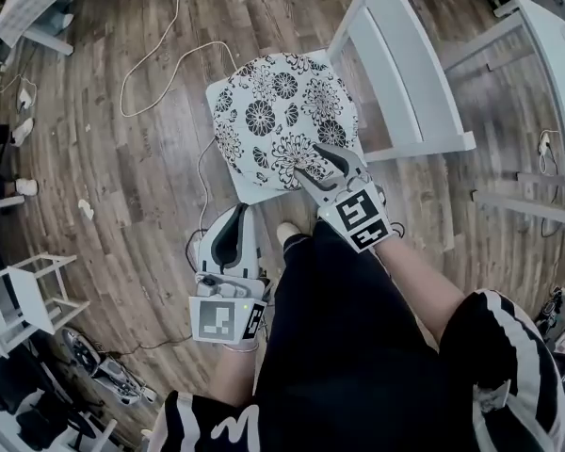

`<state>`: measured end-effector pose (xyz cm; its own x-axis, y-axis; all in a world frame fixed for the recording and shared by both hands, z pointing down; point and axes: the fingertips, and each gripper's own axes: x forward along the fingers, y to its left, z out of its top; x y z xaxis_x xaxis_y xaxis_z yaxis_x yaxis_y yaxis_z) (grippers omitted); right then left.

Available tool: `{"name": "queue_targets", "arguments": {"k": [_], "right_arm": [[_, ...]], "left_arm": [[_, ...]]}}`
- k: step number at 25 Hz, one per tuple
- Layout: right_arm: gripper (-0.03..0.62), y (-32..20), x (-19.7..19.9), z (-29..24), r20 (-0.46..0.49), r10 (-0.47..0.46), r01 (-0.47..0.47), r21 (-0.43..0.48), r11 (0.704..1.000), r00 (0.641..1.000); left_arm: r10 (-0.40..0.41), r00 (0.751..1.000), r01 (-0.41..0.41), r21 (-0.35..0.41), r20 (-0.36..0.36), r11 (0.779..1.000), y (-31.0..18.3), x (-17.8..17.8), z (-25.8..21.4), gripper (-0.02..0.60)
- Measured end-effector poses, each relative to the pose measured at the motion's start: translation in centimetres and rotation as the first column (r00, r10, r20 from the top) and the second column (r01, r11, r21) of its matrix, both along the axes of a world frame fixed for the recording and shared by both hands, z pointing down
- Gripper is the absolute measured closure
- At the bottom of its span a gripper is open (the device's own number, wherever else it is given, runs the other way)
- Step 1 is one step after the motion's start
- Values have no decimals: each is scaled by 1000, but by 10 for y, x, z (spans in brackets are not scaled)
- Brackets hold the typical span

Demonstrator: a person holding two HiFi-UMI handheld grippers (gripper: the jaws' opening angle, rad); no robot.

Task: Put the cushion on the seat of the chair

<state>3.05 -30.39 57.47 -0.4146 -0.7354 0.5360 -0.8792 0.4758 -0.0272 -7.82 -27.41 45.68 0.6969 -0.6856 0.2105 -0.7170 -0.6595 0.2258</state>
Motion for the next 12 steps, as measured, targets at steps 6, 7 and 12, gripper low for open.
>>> {"name": "queue_targets", "arguments": {"k": [6, 7, 12], "right_arm": [[381, -10, 7, -62, 70, 80, -86, 84, 993, 994], [381, -11, 8, -71, 75, 88, -96, 99, 990, 993], [382, -12, 6, -111, 112, 113, -130, 157, 979, 987]], "left_arm": [[21, 1000, -20, 34, -12, 999, -7, 5, -23, 568], [22, 1000, -21, 41, -15, 999, -8, 6, -28, 568], [31, 999, -29, 73, -29, 997, -11, 10, -50, 568]]}}
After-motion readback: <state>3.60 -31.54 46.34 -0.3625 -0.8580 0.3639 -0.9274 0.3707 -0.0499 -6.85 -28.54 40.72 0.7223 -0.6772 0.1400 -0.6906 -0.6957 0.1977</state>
